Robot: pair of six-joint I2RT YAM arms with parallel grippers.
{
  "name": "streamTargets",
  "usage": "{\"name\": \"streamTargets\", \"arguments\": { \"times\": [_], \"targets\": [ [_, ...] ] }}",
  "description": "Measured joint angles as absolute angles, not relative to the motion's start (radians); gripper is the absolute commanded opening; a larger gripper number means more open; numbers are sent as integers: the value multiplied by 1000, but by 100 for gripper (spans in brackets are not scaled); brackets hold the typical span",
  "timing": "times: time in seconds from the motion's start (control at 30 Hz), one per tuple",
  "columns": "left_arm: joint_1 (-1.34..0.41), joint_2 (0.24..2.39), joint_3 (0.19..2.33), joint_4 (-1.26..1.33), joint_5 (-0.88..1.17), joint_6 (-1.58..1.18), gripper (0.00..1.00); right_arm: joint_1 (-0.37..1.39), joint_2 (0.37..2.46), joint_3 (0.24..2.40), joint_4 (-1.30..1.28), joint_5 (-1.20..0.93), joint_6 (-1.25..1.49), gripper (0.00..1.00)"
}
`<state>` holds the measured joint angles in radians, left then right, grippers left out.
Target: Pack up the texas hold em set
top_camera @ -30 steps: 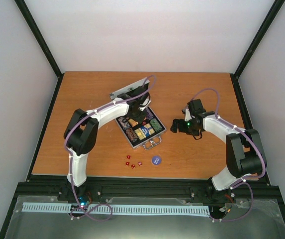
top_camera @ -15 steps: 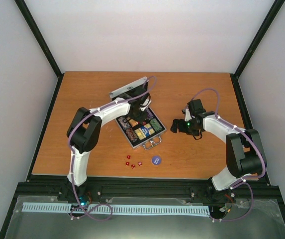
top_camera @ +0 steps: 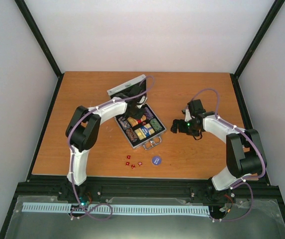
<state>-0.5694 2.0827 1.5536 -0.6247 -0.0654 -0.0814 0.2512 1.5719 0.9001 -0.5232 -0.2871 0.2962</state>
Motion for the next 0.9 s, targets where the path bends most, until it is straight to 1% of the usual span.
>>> {"name": "streamTargets", "arguments": {
  "times": [0.17, 0.2, 0.27, 0.4, 0.57, 0.9],
  "targets": [
    [-565, 2032, 1515, -645, -31, -77, 47, 251, 1572, 900, -522, -288, 296, 100],
    [-565, 2019, 1508, -654, -20, -71, 50, 251, 1572, 900, -522, -288, 296, 100],
    [-566, 1988, 1496, -674, 3, -62, 53, 251, 1572, 900, -522, -289, 296, 100],
    [-566, 1937, 1493, -698, 24, -40, 53, 251, 1572, 900, -521, -289, 296, 100],
    [-566, 1925, 1471, -707, 23, -7, 48, 251, 1572, 900, -519, -289, 297, 100],
    [-566, 1934, 1446, -727, 22, 23, 48, 251, 1572, 900, -519, -290, 296, 100]
  ]
}}
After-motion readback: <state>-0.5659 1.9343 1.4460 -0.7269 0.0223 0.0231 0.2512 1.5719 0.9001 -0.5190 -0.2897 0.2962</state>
